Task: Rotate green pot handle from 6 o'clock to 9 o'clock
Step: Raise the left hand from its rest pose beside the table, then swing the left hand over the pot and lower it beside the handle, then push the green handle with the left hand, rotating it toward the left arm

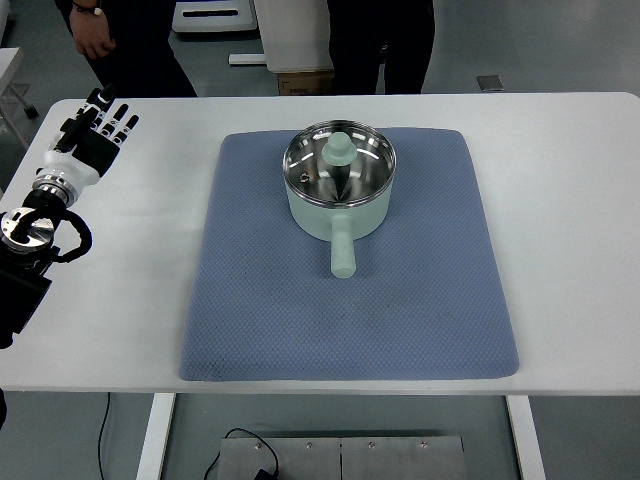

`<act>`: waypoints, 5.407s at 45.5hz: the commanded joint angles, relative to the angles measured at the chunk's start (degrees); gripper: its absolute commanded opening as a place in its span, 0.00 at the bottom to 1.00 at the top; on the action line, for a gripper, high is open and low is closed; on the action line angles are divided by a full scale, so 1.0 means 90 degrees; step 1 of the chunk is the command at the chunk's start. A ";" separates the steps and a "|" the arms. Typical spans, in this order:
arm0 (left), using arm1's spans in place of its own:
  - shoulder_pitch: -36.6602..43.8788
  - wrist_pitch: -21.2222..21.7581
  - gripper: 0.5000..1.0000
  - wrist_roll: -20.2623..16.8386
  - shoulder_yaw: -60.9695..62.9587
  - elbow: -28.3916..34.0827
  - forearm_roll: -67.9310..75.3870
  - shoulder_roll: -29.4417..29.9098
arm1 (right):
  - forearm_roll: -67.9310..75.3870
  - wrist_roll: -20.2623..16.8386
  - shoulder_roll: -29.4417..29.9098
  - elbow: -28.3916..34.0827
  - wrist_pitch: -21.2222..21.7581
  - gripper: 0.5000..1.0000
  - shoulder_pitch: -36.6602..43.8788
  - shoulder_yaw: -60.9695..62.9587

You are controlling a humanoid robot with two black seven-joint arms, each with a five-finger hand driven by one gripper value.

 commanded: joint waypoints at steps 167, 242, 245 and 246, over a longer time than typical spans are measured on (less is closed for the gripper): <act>-0.5283 -0.1487 1.00 0.0947 0.8281 -0.4492 0.3916 -0.0683 | 0.0005 0.0000 0.0000 0.0000 0.0001 1.00 0.0000 0.0000; -0.5352 -0.1487 1.00 0.0937 0.8974 -0.4111 0.4736 -0.0029 | 0.0005 0.0000 0.0000 0.0000 0.0001 1.00 0.0000 0.0000; -0.5352 -0.1487 1.00 0.0937 0.8974 -0.4111 0.4736 -0.0029 | -0.0005 0.0000 0.0000 0.0000 0.0001 1.00 0.0000 0.0000; -0.5352 -0.1487 1.00 0.0937 0.8974 -0.4111 0.4736 -0.0029 | -0.0005 0.0000 0.0000 0.0000 0.0001 1.00 0.0000 0.0000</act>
